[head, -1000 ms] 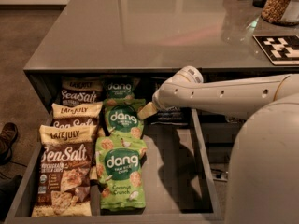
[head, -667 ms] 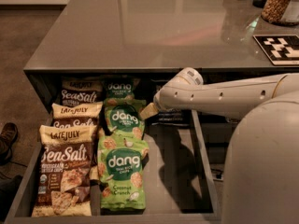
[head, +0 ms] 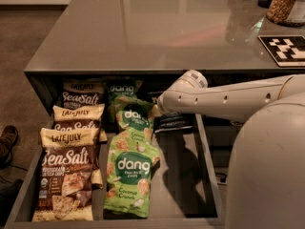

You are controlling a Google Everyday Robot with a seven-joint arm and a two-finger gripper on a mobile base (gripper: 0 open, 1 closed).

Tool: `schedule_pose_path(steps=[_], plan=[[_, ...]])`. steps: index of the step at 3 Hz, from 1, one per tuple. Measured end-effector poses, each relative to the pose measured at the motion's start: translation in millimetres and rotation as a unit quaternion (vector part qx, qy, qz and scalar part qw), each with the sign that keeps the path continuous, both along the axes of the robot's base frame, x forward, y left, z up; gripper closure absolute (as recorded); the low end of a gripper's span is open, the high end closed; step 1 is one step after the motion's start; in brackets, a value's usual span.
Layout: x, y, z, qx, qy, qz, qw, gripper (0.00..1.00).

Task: Pick green jalapeno chip bag from top drawer and place on counter

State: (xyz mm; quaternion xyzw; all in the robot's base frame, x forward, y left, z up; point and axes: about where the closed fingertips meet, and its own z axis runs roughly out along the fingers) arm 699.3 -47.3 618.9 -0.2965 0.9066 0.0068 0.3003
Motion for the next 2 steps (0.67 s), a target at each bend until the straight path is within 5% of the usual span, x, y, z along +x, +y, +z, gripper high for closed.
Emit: schedule_pose_path(steps=[2], plan=[[0.0,0.0,0.0,0.000,0.000,0.000,1.0000,0.90]])
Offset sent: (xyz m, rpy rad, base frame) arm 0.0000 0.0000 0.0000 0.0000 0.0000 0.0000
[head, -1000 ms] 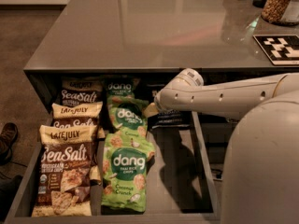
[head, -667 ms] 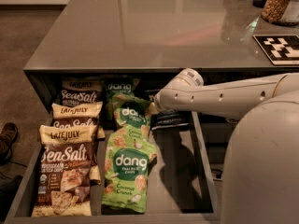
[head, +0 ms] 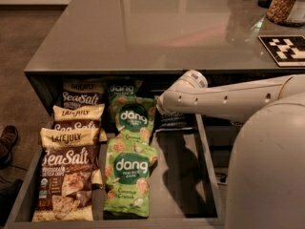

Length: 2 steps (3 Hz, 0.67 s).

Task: Pick green jalapeno chip bag from top drawer and place on counter

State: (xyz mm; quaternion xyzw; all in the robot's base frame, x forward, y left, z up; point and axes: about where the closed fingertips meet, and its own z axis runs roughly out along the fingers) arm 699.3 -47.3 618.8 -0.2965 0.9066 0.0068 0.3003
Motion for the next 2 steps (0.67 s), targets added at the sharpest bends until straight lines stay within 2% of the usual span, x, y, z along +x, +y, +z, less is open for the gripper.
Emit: schedule_pose_path(steps=[1,2], plan=[[0.0,0.0,0.0,0.000,0.000,0.000,1.0000,1.00],[-3.7,-4.3,16.6,0.012,-0.012,-0.001,0.9999,1.00]])
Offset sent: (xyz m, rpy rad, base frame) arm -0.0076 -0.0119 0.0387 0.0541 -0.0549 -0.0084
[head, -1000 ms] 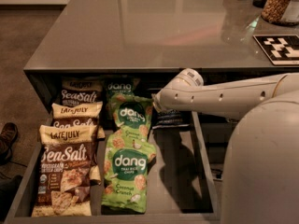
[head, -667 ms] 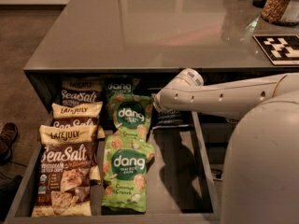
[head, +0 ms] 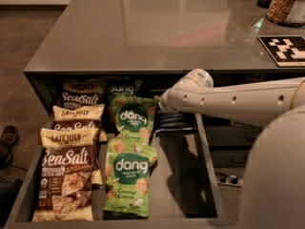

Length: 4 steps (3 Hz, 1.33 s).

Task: Pick green jalapeno chip bag from top drawer and place on counter

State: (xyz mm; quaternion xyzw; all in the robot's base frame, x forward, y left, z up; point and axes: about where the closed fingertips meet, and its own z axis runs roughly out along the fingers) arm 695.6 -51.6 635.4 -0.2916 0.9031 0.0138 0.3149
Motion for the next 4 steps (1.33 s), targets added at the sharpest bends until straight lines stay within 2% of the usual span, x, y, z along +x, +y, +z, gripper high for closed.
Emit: schedule_pose_path(steps=[1,2,3,4], plan=[[-12.3,-8.9,36.3,0.021,-0.032,0.000,0.9993,1.00],[-25.4,-8.5,73.0,0.044,-0.064,0.006,0.9969,1.00],[-25.9,-8.7,76.9,0.046,-0.068,0.006,0.9966,1.00],[-25.9,-8.7,76.9,0.046,-0.068,0.006,0.9966,0.80]])
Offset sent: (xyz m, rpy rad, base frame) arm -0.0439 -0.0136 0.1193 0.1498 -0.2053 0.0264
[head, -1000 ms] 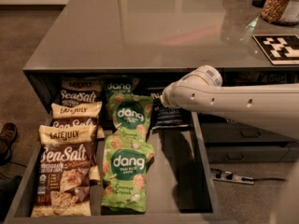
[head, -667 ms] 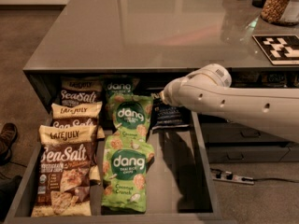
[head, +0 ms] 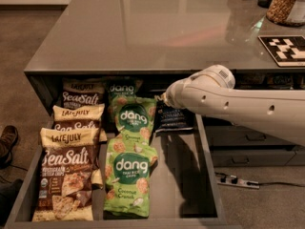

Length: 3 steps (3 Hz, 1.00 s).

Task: Pick green jalapeno chip bag from top drawer and place on counter

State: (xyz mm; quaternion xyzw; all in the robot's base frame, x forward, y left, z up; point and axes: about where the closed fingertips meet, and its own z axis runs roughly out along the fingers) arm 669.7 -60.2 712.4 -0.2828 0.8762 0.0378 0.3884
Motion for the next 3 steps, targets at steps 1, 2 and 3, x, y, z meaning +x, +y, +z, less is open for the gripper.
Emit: schedule_pose_path(steps=[1,2,3], plan=[[0.0,0.0,0.0,0.000,0.000,0.000,1.0000,0.57],[0.0,0.0,0.0,0.000,0.000,0.000,1.0000,0.34],[0.0,0.0,0.1,0.000,0.000,0.000,1.0000,0.10]])
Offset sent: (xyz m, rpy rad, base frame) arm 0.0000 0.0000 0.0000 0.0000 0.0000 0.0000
